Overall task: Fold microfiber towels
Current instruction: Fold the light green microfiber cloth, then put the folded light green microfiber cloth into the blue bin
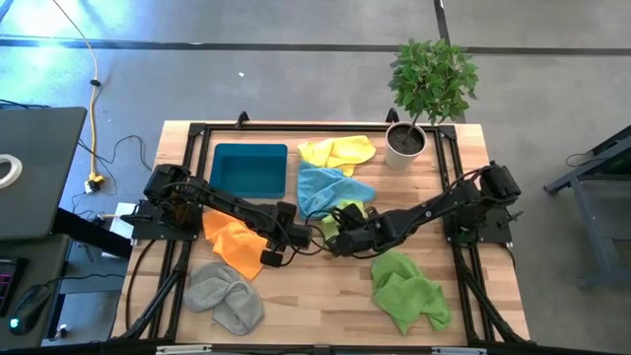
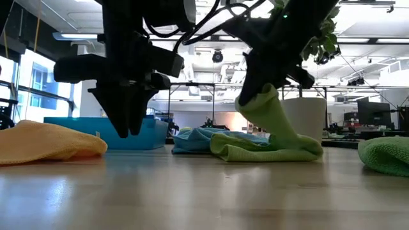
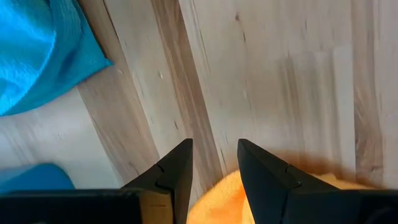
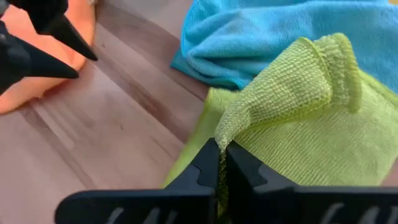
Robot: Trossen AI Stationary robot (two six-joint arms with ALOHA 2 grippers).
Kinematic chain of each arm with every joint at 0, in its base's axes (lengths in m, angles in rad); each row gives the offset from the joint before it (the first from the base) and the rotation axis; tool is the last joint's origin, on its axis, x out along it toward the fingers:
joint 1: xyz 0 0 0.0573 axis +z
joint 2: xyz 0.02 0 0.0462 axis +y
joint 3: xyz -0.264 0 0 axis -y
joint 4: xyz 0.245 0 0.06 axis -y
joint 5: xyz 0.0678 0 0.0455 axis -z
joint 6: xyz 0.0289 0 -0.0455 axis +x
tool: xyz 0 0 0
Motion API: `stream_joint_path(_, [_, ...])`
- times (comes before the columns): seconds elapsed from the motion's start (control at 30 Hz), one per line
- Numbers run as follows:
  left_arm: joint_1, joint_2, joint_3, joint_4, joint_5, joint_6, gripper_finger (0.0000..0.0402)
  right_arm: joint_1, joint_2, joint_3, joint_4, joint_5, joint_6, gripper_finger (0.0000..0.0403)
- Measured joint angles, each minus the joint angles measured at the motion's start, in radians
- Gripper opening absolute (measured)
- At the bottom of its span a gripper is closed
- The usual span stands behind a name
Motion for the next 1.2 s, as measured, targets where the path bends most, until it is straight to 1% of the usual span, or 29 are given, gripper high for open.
stream_joint_path(0.1, [0.0, 0.0, 0.0, -0.011, 0.0, 0.0, 0.0117, -0.003, 0.018, 0.0, 0.018, -0.009, -0.037, 0.0011])
stream_joint_path(0.17, [0.0, 0.0, 0.0, -0.012, 0.0, 0.0, 0.0117, -0.006, 0.034, 0.0, 0.029, -0.03, -0.065, 0.0025])
stream_joint_path(0.27, [0.0, 0.0, 0.0, -0.012, 0.0, -0.001, 0.0117, -0.009, 0.048, 0.0, 0.04, -0.06, -0.096, 0.0058])
stream_joint_path(0.43, [0.0, 0.0, 0.0, -0.015, 0.006, 0.0, 0.0117, -0.01, 0.041, 0.0, 0.05, -0.068, -0.165, 0.0116])
stream_joint_path(0.6, [0.0, 0.0, 0.0, -0.014, 0.006, 0.0, 0.0117, -0.01, -0.002, 0.0, 0.054, -0.11, -0.257, 0.0155])
stream_joint_path(0.73, [0.0, 0.0, 0.0, 0.003, 0.009, -0.001, 0.0117, -0.01, -0.069, 0.0, -0.029, -0.108, -0.334, 0.0167])
stream_joint_path(0.9, [0.0, 0.0, 0.0, 0.009, 0.008, -0.002, 0.0117, -0.003, -0.182, 0.001, -0.23, -0.096, -0.378, 0.0161])
stream_joint_path(1.0, [0.0, 0.0, 0.0, 0.028, 0.008, -0.002, 0.0117, 0.016, -0.248, 0.001, -0.348, -0.036, -0.382, 0.0154])
stream_joint_path(1.13, [0.0, 0.0, 0.0, 0.087, 0.008, -0.004, 0.0117, 0.065, -0.331, 0.001, -0.494, 0.117, -0.376, 0.015])
stream_joint_path(1.2, [0.0, 0.0, 0.0, 0.121, 0.008, -0.003, 0.0117, 0.096, -0.366, 0.001, -0.549, 0.206, -0.343, 0.015])
